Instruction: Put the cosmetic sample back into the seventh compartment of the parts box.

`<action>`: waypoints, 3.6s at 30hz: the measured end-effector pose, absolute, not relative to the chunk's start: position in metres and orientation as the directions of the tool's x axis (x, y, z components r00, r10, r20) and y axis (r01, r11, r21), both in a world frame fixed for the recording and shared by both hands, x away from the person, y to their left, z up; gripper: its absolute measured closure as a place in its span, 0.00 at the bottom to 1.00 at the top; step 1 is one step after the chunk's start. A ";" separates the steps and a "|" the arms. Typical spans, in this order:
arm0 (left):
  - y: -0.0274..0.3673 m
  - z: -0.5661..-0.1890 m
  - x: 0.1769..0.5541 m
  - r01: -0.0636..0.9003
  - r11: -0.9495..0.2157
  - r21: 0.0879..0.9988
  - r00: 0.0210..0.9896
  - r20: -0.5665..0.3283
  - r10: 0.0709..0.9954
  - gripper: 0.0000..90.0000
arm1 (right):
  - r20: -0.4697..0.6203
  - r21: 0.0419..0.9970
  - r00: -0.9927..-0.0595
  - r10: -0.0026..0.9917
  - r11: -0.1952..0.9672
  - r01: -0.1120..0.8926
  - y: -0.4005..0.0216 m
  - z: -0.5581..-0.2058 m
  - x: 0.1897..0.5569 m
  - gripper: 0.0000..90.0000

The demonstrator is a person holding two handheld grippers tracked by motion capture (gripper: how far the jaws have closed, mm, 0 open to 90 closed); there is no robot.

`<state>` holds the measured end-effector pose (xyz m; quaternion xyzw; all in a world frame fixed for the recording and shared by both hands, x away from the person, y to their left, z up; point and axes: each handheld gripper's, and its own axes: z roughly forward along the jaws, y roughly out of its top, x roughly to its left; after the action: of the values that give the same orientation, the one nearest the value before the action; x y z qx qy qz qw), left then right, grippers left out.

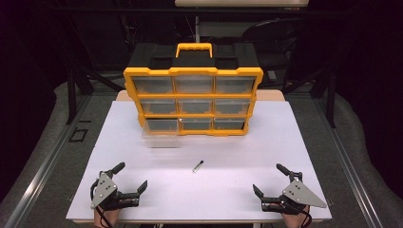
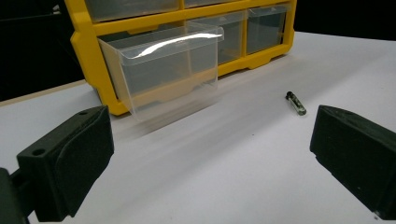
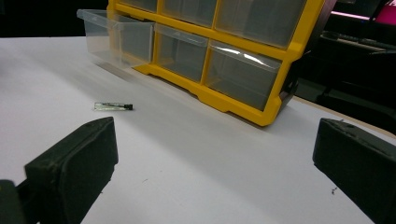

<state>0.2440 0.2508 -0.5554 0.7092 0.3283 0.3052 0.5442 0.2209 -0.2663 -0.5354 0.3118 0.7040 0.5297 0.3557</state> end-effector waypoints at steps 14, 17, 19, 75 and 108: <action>0.233 -0.552 0.249 0.164 -0.235 0.958 0.627 0.083 0.774 0.00 | -0.153 0.968 -0.558 0.816 0.238 0.083 -0.267 -0.537 0.226 0.00; 0.228 -0.551 0.251 0.174 -0.241 0.955 0.636 0.079 0.768 0.00 | -0.149 0.968 -0.559 0.816 0.235 0.085 -0.266 -0.538 0.227 0.00; 0.224 -0.551 0.254 0.188 -0.248 0.950 0.640 0.073 0.765 0.00 | -0.153 0.967 -0.560 0.815 0.240 0.085 -0.266 -0.538 0.228 0.00; 0.109 -0.541 0.297 0.292 -0.396 0.870 0.744 0.053 0.666 0.00 | -0.129 0.969 -0.553 0.823 0.224 0.108 -0.268 -0.539 0.233 0.00; 0.058 -0.554 0.327 0.423 -0.500 0.756 0.710 0.066 0.701 0.20 | -0.102 0.968 -0.563 0.820 0.213 0.135 -0.269 -0.542 0.236 0.00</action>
<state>0.3275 0.0585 -0.5543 0.8458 0.3323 0.1858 0.3736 0.2357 -0.2693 -0.5416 0.3373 0.7083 0.5288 0.3239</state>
